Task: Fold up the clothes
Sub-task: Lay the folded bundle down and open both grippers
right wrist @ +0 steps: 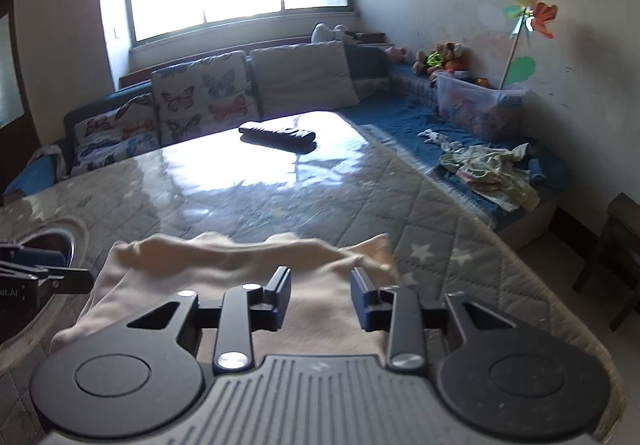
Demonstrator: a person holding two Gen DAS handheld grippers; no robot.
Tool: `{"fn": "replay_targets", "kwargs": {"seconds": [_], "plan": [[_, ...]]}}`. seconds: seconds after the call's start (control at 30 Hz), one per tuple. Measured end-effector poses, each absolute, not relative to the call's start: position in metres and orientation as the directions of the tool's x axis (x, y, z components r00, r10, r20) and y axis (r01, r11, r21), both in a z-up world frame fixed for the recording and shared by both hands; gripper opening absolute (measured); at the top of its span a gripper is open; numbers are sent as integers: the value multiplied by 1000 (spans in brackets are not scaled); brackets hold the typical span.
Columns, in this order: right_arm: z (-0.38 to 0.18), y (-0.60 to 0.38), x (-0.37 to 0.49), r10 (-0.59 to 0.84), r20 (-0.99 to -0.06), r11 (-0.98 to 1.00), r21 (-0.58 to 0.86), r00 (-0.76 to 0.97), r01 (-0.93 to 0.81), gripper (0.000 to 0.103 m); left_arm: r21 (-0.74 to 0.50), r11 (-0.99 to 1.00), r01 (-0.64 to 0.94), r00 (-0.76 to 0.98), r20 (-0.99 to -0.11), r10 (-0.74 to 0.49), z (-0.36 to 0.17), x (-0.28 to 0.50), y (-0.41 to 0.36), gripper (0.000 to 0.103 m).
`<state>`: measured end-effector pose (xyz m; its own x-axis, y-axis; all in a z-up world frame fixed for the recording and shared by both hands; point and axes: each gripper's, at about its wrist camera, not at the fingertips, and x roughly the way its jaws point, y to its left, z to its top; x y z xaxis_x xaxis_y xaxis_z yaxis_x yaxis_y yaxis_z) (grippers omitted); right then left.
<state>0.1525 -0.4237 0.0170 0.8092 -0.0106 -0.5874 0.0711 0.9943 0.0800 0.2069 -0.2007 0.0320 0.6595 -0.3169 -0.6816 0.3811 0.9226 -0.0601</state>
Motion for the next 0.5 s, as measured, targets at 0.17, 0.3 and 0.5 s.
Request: {"fn": "replay_targets", "kwargs": {"seconds": [0.17,0.3,0.5], "plan": [[9,-412,143,1,-605,996,67,796,50,50,-51,915,399,649,-689,-322,25,199,-205,80],[3,-403,134,4,-621,998,52,784,36,59,-49,912,406,642,-695,-323,20,193,-207,87],[-2,-392,125,-33,-631,999,-17,775,28,64,-42,910,412,624,-715,-315,13,186,-209,92]]}}
